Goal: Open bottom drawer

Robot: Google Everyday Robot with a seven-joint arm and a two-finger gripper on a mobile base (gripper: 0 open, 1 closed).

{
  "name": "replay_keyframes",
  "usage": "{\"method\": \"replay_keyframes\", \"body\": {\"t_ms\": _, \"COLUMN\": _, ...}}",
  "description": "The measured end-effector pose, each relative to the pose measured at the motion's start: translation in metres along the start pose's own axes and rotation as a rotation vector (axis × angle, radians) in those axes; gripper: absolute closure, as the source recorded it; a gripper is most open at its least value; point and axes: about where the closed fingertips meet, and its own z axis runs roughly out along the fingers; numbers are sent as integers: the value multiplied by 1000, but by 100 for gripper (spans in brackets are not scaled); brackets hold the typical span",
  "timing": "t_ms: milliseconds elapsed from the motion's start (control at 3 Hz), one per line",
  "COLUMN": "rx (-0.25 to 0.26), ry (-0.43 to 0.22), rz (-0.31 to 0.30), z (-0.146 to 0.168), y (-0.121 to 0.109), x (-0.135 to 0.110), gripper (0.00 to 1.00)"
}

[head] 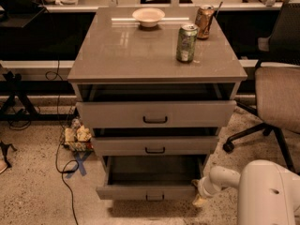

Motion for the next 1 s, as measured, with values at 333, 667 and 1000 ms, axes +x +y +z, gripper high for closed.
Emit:
{"method": "replay_keyframes", "body": {"t_ms": 333, "rx": 0, "ry": 0, "rz": 0, "z": 0, "y": 0, "x": 0, "gripper": 69}}
{"method": "replay_keyframes", "body": {"t_ms": 667, "rx": 0, "ry": 0, "rz": 0, "z": 0, "y": 0, "x": 0, "gripper": 92}}
{"method": "replay_keyframes", "body": {"t_ms": 1000, "rx": 0, "ry": 0, "rz": 0, "z": 0, "y": 0, "x": 0, "gripper": 100}}
